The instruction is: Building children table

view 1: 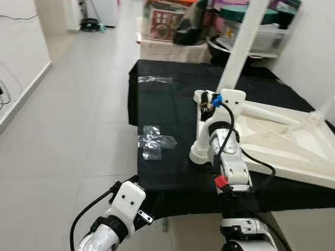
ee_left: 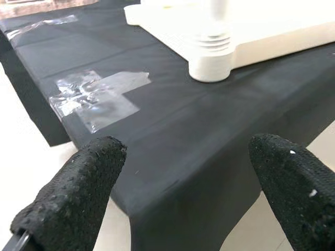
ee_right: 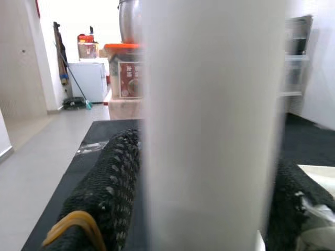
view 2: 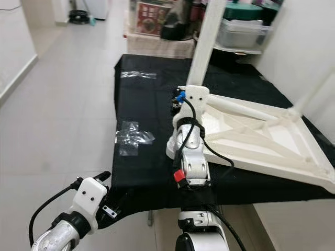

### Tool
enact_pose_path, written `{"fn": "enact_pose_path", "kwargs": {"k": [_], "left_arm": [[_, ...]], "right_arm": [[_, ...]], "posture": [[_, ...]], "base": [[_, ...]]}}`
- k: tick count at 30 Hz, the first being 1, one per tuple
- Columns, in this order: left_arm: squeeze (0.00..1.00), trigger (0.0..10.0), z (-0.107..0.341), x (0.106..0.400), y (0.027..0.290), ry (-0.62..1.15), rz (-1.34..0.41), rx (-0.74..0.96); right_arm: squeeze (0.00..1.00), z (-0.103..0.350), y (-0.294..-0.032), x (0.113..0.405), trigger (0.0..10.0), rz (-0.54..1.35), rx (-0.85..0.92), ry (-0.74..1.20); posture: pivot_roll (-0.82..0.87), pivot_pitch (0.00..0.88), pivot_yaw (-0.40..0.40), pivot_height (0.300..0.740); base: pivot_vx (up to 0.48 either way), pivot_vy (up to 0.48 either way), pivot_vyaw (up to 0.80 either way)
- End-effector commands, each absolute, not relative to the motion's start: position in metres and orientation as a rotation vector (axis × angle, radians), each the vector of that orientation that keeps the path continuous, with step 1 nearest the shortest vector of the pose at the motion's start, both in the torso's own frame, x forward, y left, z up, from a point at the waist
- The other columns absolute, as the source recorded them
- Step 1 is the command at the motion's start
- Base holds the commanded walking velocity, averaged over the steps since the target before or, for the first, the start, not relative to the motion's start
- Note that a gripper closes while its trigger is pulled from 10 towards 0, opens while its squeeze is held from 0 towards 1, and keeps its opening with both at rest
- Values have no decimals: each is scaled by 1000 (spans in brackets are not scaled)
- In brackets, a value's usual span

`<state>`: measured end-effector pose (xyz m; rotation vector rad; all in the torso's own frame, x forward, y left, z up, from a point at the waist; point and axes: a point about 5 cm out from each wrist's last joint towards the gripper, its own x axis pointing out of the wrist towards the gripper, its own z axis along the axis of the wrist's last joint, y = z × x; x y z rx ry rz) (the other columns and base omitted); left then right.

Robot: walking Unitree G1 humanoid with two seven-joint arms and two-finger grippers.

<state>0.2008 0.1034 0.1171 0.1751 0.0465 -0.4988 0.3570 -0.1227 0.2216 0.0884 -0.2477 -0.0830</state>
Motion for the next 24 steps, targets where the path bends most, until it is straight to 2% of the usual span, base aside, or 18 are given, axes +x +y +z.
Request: {"fn": "enact_pose_path", "kwargs": {"k": [1, 4, 7, 8, 9, 12, 13, 14, 16, 18, 19, 24], "left_arm": [[0, 10000, 114, 200, 103, 66, -501, 168], [0, 10000, 114, 199, 103, 66, -509, 170], [0, 10000, 114, 199, 103, 65, -507, 171], [0, 10000, 114, 199, 103, 65, -507, 171], [0, 10000, 115, 199, 103, 65, -506, 171], [0, 10000, 115, 198, 103, 65, -506, 171], [0, 10000, 114, 198, 103, 67, -504, 171], [0, 10000, 114, 198, 103, 67, -504, 171], [0, 10000, 115, 197, 103, 68, -504, 170], [0, 10000, 115, 197, 103, 68, -504, 170], [0, 10000, 115, 196, 103, 67, -504, 169], [0, 10000, 116, 195, 103, 67, -503, 168]], "right_arm": [[0, 220, -129, 362, 10000, -42, 118, -241], [0, 229, -134, 371, 10000, 137, 177, -247], [0, 234, -139, 379, 10000, 466, 207, -207], [0, 234, -139, 379, 10000, 466, 207, -207], [0, 236, -141, 379, 10000, 643, 203, -187], [0, 236, -141, 378, 10000, 703, 203, -179], [0, 235, -140, 375, 10000, 811, 204, -159], [0, 235, -140, 375, 10000, 811, 204, -159], [0, 230, -138, 367, 10000, 1074, 173, -113], [0, 230, -138, 367, 10000, 1074, 173, -113], [0, 228, -138, 365, 10000, 1158, 154, -91], [0, 226, -132, 368, 10000, 1253, 173, -46]], "posture": [[138, 83, -118, 740], [141, 91, -116, 740], [146, 99, -116, 740], [146, 99, -116, 740], [146, 103, -119, 740], [146, 103, -119, 740], [149, 103, -118, 740], [149, 103, -118, 740], [155, 107, -123, 740], [155, 107, -123, 740], [158, 112, -123, 740], [164, 120, -122, 740]], "base": [[0, 0, 0], [0, 0, 0], [0, 0, 0], [0, 0, 0], [0, 0, 0], [0, 0, 0], [0, 0, 0], [0, 0, 0], [0, 0, 0], [0, 0, 0], [0, 0, 0], [0, 0, 0]]}}
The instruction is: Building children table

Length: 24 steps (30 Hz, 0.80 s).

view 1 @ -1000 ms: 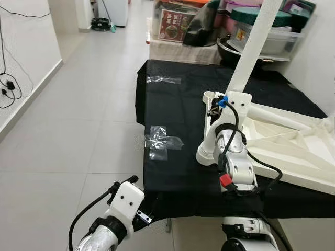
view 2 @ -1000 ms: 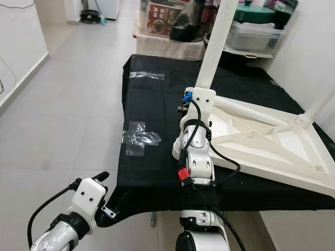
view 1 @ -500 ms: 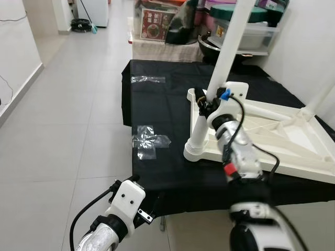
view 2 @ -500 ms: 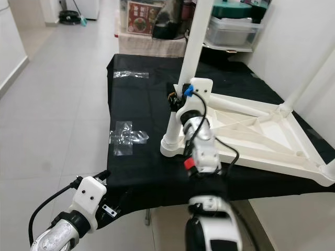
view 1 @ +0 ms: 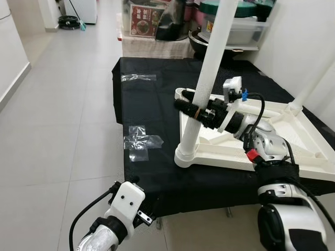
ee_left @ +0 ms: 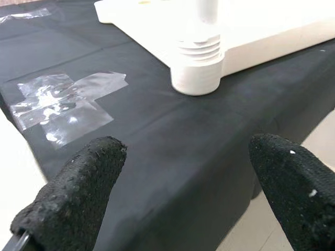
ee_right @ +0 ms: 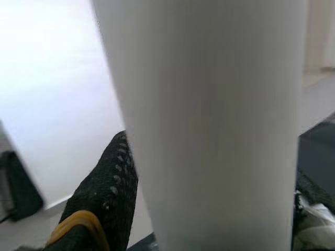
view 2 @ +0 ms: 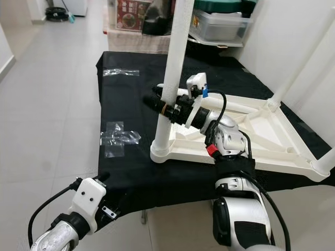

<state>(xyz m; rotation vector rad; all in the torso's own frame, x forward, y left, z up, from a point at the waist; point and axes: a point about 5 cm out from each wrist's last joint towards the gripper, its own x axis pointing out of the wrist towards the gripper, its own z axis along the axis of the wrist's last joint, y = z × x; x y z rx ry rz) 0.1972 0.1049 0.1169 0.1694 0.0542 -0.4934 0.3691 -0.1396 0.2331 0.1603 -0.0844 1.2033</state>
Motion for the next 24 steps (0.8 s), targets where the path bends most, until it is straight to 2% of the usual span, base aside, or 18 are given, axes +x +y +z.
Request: {"fn": "enact_pose_path", "kwargs": {"k": [1, 7, 8, 9, 10, 13, 16, 17, 18, 20, 21, 22, 24], "left_arm": [[0, 10000, 116, 195, 104, 68, -503, 169], [0, 10000, 117, 194, 105, 70, -504, 165], [0, 10000, 117, 194, 105, 72, -507, 165], [0, 10000, 117, 194, 105, 72, -508, 164], [0, 10000, 117, 194, 105, 72, -508, 164], [0, 10000, 118, 195, 104, 72, -508, 162], [0, 10000, 119, 195, 104, 72, -508, 161], [0, 10000, 119, 194, 104, 72, -509, 159], [0, 10000, 119, 194, 104, 72, -509, 159], [0, 10000, 119, 194, 104, 73, -510, 158], [0, 10000, 119, 194, 104, 75, -510, 158], [0, 10000, 119, 194, 104, 75, -510, 158], [0, 10000, 119, 194, 105, 76, -512, 158]], "right_arm": [[0, 227, -130, 369, 10000, 1287, 183, -35], [0, 228, -116, 369, 10000, 1403, 161, -5], [0, 228, -112, 372, 9176, 1365, 126, -11], [0, 229, -111, 378, 0, 1268, 96, -47], [0, 229, -111, 378, 0, 1268, 96, -47], [0, 230, -116, 388, 0, 1088, 148, -76], [0, 229, -121, 389, 0, 1043, 153, -91], [0, 224, -127, 394, 0, 862, 140, -93], [0, 224, -127, 394, 0, 862, 140, -93], [0, 218, -135, 401, 0, 596, 76, -70], [0, 211, -145, 405, 0, 376, 79, -27], [0, 211, -145, 405, 0, 376, 79, -27], [0, 203, -161, 407, 0, 68, 67, 26]], "posture": [[164, 120, -122, 740], [159, 134, -117, 740], [156, 135, -116, 740], [159, 132, -118, 740], [159, 132, -118, 740], [152, 142, -113, 740], [149, 152, -114, 740], [150, 145, -115, 740], [150, 145, -115, 740], [147, 148, -110, 740], [148, 146, -108, 740], [148, 146, -108, 740], [146, 151, -106, 740]], "base": [[0, 0, 0], [0, 0, 0], [0, 0, 0], [0, 0, 0], [0, 0, 0], [0, 0, 0], [0, 0, 0], [0, 0, 0], [0, 0, 0], [0, 0, 0], [0, 0, 0], [0, 0, 0], [0, 0, 0]]}}
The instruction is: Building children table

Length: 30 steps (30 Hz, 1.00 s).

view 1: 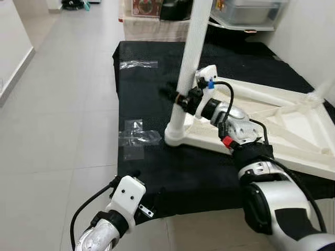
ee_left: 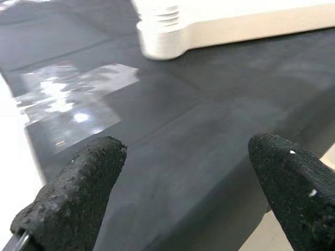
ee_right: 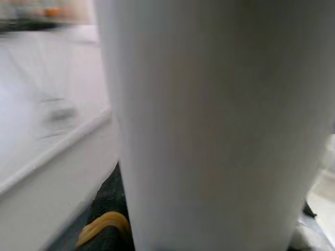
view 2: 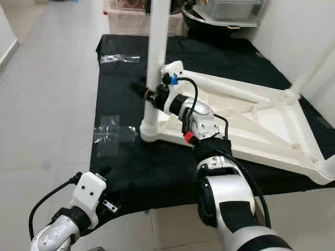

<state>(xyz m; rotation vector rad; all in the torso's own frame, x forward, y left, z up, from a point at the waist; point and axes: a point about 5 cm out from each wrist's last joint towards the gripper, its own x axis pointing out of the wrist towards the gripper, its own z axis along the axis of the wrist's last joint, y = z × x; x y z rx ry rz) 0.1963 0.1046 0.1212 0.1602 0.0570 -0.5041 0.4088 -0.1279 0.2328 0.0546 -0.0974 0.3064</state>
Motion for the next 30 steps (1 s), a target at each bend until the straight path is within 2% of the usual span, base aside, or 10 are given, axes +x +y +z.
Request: {"fn": "enact_pose_path", "kwargs": {"k": [1, 8, 9, 11, 12, 15, 16, 18, 19, 30], "left_arm": [[0, 10000, 119, 194, 105, 76, -512, 158], [0, 10000, 120, 193, 105, 78, -515, 160], [0, 10000, 121, 194, 104, 76, -517, 162], [0, 10000, 121, 194, 104, 75, -518, 163], [0, 10000, 122, 194, 104, 75, -518, 163], [0, 10000, 122, 194, 104, 77, -517, 162], [0, 10000, 122, 194, 104, 78, -517, 157], [0, 10000, 122, 194, 104, 79, -518, 154], [0, 10000, 122, 195, 104, 77, -516, 154], [0, 10000, 123, 197, 103, 75, -519, 154]], "right_arm": [[0, 203, -161, 407, 0, 68, 67, 26], [0, 204, -141, 390, 0, -291, 137, -33], [0, 208, -125, 390, 2196, -240, 180, -52], [0, 211, -115, 390, 2196, -206, 206, -65], [0, 216, -108, 391, 10000, -168, 216, -97], [0, 222, -102, 390, 10000, -134, 217, -141], [1000, 237, -100, 390, 10000, -21, 223, -253], [937, 246, -102, 390, 10000, 56, 211, -321], [0, 248, -102, 390, 10000, 140, 246, -317], [0, 232, -129, 382, 10000, 784, 245, -192]], "posture": [[146, 151, -106, 740], [157, 157, -110, 740], [156, 166, -110, 740], [156, 166, -110, 740], [152, 168, -110, 740], [147, 176, -111, 740], [141, 170, -115, 740], [141, 168, -117, 740], [141, 169, -120, 740], [142, 168, -118, 740]], "base": [[0, 0, 0], [0, 0, 0], [0, 0, 0], [0, 0, 0], [0, 0, 0], [0, 0, 0], [0, 0, 0], [0, 0, 0], [0, 0, 0], [0, 0, 0]]}}
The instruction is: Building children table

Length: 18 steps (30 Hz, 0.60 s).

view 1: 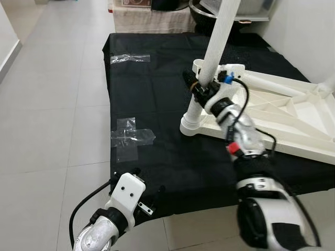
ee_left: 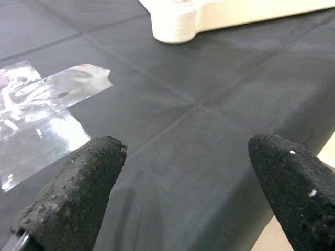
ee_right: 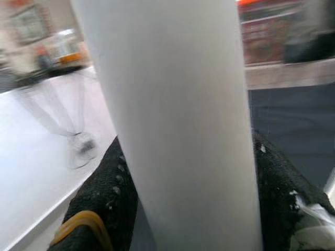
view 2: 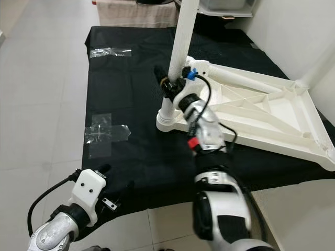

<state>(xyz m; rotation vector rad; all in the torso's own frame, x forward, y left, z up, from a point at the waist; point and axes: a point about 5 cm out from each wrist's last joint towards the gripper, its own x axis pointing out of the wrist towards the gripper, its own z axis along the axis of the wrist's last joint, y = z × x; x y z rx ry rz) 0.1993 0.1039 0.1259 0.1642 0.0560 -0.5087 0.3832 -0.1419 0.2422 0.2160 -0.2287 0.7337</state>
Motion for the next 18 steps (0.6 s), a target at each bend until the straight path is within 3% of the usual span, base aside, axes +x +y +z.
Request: {"fn": "enact_pose_path", "kwargs": {"k": [1, 3, 15, 16, 18], "left_arm": [[0, 10000, 123, 197, 103, 76, -520, 154], [0, 10000, 123, 197, 103, 78, -519, 155], [0, 10000, 122, 197, 104, 81, -517, 159], [0, 10000, 121, 197, 104, 84, -517, 159], [0, 10000, 120, 197, 104, 86, -518, 159]], "right_arm": [[0, 230, -127, 374, 10000, 962, 229, -181], [0, 228, -124, 362, 10000, 1234, 223, -131], [0, 235, -105, 362, 10000, 1438, 168, -98], [0, 234, -100, 367, 0, 1383, 114, -95], [0, 233, -96, 373, 0, 1300, 86, -92]], "posture": [[142, 168, -118, 740], [152, 167, -123, 740], [155, 165, -118, 740], [154, 162, -116, 740], [155, 160, -115, 740]], "base": [[0, 0, 0], [0, 0, 0], [0, 0, 0], [0, 0, 0], [0, 0, 0]]}}
